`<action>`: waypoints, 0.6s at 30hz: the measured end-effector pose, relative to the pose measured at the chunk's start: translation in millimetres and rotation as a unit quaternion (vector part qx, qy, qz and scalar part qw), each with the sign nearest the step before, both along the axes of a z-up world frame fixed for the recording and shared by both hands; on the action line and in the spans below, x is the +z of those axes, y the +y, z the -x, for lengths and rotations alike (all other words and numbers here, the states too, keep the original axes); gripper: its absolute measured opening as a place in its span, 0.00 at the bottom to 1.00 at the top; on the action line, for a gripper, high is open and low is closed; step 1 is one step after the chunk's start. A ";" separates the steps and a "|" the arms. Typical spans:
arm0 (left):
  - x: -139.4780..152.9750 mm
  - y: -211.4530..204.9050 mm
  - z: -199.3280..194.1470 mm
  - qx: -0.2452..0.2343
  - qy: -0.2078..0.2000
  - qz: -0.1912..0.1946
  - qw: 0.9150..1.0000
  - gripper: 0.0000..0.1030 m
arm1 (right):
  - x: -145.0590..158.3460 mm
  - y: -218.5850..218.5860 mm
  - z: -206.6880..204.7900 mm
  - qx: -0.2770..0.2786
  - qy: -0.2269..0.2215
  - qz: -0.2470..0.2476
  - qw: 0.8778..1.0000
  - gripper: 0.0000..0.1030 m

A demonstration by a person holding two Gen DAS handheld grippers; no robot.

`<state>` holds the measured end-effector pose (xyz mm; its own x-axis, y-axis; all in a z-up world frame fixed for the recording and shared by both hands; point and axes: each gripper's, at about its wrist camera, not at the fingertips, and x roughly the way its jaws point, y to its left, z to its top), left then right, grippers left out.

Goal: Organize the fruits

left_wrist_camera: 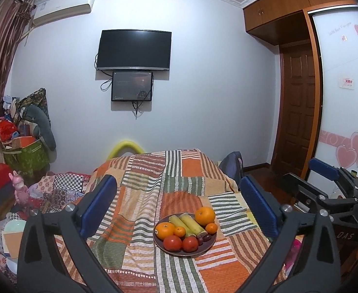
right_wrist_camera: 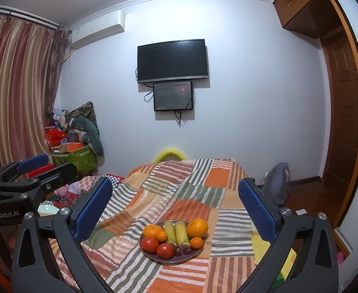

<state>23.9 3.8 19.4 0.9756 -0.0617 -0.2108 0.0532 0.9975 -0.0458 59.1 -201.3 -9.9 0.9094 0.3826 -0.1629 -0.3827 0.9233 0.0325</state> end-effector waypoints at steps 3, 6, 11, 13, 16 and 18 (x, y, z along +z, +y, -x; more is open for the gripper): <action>-1.0 0.5 -1.6 0.000 0.004 0.002 1.000 1.00 | 0.2 -1.9 -1.6 -0.003 0.004 -0.003 1.000 1.00; -1.3 0.5 -2.2 0.000 0.004 0.001 1.000 1.00 | -2.1 -4.8 -1.2 -0.004 0.008 -0.007 1.000 1.00; -1.7 0.3 -4.0 0.000 0.006 0.000 1.000 1.00 | -2.4 -7.5 -1.1 -0.007 0.011 -0.009 1.000 1.00; -2.1 0.6 -4.4 0.001 0.006 0.000 1.000 1.00 | -1.7 -7.7 -0.1 -0.007 0.012 -0.009 1.000 1.00; -2.1 1.1 -4.8 0.000 0.007 0.001 1.000 1.00 | -1.1 -8.4 0.7 -0.006 0.012 -0.010 1.000 1.00; -2.1 0.9 -4.8 0.001 0.007 0.001 1.000 1.00 | -1.0 -8.1 0.6 -0.005 0.012 -0.010 1.000 1.00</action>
